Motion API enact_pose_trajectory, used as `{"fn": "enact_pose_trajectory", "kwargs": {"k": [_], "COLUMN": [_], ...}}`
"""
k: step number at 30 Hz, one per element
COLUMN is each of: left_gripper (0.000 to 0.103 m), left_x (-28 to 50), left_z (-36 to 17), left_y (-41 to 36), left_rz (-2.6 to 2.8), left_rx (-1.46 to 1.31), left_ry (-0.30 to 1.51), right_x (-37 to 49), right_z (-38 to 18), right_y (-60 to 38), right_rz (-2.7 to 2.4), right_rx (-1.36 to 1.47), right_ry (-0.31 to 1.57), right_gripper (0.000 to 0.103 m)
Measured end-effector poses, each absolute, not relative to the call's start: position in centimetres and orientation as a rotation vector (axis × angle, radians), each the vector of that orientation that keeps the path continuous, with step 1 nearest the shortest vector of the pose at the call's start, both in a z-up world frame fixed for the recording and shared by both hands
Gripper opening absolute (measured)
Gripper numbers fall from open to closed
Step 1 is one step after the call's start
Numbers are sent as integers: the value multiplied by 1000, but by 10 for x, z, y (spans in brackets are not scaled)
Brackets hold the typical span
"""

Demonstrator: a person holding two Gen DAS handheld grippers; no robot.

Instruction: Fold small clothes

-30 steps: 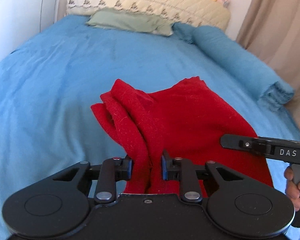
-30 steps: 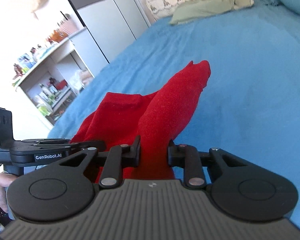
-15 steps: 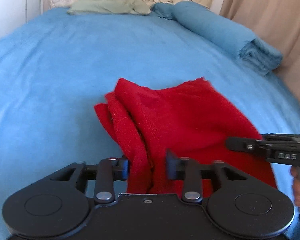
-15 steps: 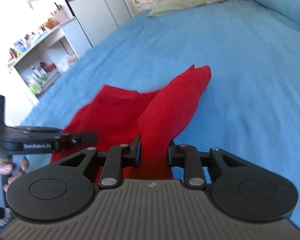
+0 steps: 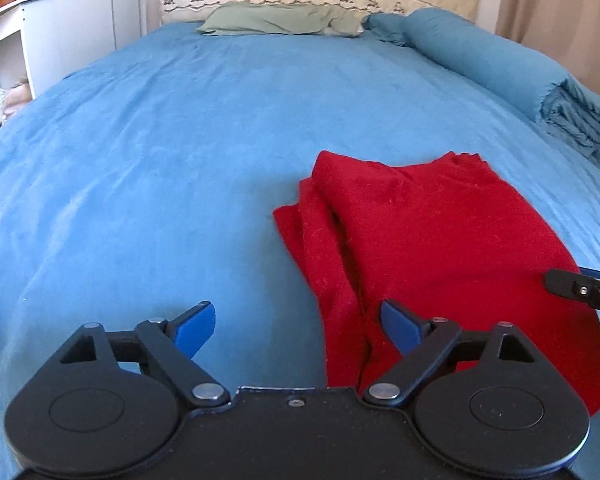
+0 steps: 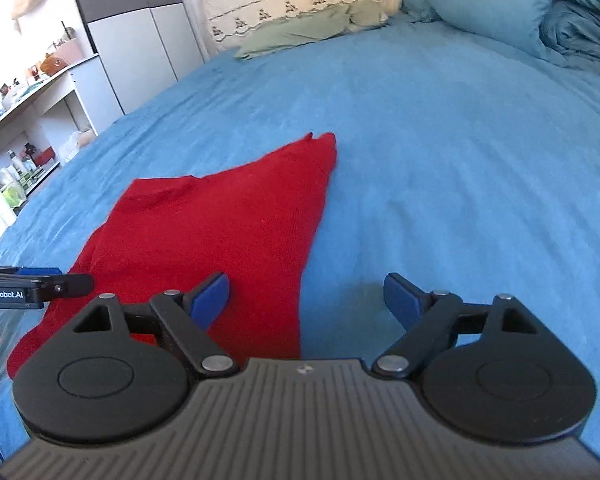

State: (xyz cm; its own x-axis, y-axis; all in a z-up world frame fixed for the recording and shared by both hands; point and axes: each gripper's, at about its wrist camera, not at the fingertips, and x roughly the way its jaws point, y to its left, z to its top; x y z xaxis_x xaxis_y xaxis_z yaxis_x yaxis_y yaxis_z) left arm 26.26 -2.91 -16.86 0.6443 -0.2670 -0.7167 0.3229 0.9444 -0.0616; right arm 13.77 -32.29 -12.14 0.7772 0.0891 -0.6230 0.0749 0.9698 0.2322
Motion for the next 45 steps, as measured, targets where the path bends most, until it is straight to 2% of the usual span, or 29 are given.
{"fn": "enact_pose_trajectory", "kwargs": {"k": [4,8,11,12,13,16,20,24,28,32,45], "left_gripper": [91,91,98,103,103,103,103,103,103,103,103], "left_x": [252,222,191,178,166,126,92,69,47,28,15], "left_z": [-142,-90,-44,-28,-16,11,22,15,10,4,-6], "left_y": [-29,-22,-14,-10,-6,3,12,24,24,20,4], "left_rz": [-297,-261,-236,-233,-239,-259,-228,-191,-165,-179,-238], "left_rx": [88,100,90,71,54,22,-5,-46,20,75,106], "left_ry": [762,688,642,627,616,618,714,811,830,820,826], "right_x": [136,117,98,90,81,50,12,-22,-52,-71,-83], "right_z": [-103,-55,-8,8,24,67,104,110,102,89,80], "right_y": [-319,-315,-309,-307,-306,-297,-281,-264,-244,-232,-236], "right_rz": [12,42,35,32,28,-17,-83,-107,-149,-167,-210], "right_rx": [248,243,210,206,206,189,123,92,17,-44,6], "right_ry": [661,598,595,597,599,597,656,765,832,854,869], "right_gripper": [100,100,100,102,103,103,103,103,103,103,103]}}
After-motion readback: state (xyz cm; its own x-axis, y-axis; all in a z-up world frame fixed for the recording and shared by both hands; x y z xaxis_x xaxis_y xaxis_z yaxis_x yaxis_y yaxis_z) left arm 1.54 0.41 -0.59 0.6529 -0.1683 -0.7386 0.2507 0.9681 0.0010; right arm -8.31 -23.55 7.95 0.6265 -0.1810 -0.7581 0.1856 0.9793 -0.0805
